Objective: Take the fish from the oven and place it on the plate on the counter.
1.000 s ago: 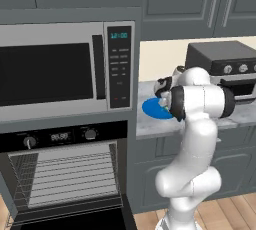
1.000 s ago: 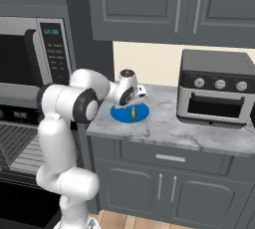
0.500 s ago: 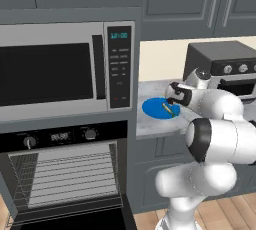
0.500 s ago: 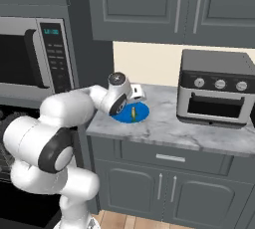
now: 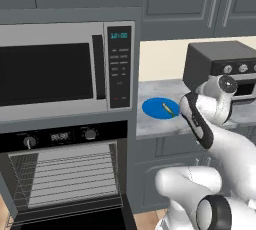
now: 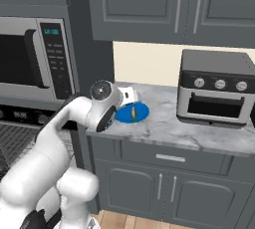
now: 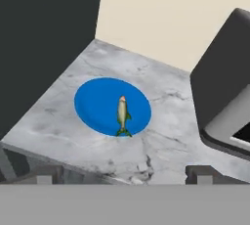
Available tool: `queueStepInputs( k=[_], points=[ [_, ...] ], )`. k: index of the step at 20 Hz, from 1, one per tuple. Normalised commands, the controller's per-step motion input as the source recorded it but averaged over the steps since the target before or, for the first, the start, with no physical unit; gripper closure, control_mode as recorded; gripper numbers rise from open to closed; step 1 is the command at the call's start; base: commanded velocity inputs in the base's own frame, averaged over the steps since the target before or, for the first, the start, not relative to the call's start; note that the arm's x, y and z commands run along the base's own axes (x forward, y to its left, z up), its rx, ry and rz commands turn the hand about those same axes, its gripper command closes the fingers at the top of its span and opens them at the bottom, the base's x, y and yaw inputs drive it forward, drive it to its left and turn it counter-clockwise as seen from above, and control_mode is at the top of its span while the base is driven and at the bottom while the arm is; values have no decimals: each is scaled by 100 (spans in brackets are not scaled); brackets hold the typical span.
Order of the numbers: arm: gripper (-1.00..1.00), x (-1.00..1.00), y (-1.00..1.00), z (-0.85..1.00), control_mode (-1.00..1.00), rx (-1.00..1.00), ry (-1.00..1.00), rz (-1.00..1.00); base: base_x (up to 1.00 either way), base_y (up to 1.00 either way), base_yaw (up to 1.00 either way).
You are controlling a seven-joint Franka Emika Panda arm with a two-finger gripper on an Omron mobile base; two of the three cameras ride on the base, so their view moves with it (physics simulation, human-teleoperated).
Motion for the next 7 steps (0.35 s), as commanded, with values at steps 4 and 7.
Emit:
queueStepInputs(
  k=[4, 7],
  points=[
    [-100, -100, 1, 86, -100, 1, 0, 0, 0, 0, 0],
    [-100, -100, 15, 95, -100, 5, 0, 0, 0, 0, 0]
  ],
)
